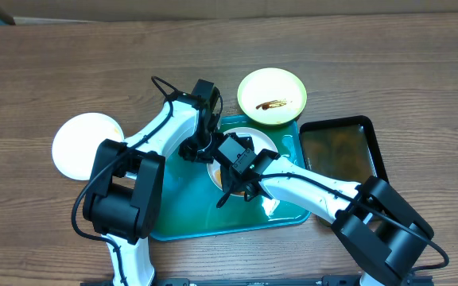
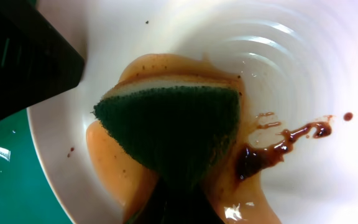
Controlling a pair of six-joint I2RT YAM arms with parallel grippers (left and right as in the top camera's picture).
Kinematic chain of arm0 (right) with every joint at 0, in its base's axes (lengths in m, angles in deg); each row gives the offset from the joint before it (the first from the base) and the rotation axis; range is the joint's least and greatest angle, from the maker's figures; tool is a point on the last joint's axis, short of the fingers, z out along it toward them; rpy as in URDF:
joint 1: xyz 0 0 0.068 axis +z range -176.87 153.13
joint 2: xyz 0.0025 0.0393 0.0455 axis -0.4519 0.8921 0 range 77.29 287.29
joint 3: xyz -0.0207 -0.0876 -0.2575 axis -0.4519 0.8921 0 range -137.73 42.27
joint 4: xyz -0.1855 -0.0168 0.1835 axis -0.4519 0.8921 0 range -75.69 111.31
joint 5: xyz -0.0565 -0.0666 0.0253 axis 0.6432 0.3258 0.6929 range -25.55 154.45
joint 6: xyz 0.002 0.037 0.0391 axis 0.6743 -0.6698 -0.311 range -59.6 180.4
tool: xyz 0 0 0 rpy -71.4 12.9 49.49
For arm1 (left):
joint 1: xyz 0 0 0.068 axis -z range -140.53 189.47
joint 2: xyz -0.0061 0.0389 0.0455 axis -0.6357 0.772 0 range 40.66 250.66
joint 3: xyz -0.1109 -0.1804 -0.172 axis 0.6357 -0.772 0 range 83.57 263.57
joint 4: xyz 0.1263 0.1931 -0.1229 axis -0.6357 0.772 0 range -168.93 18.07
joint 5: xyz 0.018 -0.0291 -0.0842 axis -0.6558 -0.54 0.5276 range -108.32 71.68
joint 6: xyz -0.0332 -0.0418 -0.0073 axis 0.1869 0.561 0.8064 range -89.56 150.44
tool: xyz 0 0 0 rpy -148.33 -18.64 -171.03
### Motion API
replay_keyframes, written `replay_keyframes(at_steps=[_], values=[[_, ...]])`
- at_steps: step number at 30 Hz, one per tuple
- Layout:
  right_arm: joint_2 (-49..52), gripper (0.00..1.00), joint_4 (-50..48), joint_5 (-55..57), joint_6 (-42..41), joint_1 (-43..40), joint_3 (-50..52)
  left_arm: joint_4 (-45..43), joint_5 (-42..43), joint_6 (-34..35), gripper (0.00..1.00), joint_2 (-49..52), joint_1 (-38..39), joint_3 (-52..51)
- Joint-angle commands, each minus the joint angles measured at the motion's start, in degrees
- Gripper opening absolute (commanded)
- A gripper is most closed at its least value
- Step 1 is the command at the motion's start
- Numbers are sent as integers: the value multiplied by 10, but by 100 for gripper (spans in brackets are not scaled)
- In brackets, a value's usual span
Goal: Clean dirty plates on tray and stack at the side
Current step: 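Scrub the white plate with the sponge while the left gripper holds its rim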
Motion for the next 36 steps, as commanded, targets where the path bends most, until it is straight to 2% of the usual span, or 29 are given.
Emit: replay_keyframes(at_steps=[1, 6, 14, 20, 24, 28, 33, 36], values=[[16, 4, 6, -22, 3, 11, 4, -5, -6, 5, 4, 25, 5, -5], [16, 4, 14, 0, 3, -2, 4, 4, -16, 5, 4, 25, 5, -5], [16, 4, 44, -11, 23, -97, 4, 35, -63, 9, 4, 25, 5, -5], [16, 4, 74, -99, 65, -146, 4, 36, -62, 16, 4, 25, 5, -5], [14, 4, 83, -202, 161, -144, -8, 36, -62, 18, 4, 25, 5, -5], [0, 4, 119, -194, 186, -143, -46, 36, -62, 18, 4, 25, 5, -5], [-15, 4, 149, -120, 191, -146, -100, 37, -62, 18, 4, 25, 5, -5], [-15, 4, 149, -106, 242, -146, -108, 37, -62, 18, 4, 25, 5, -5]])
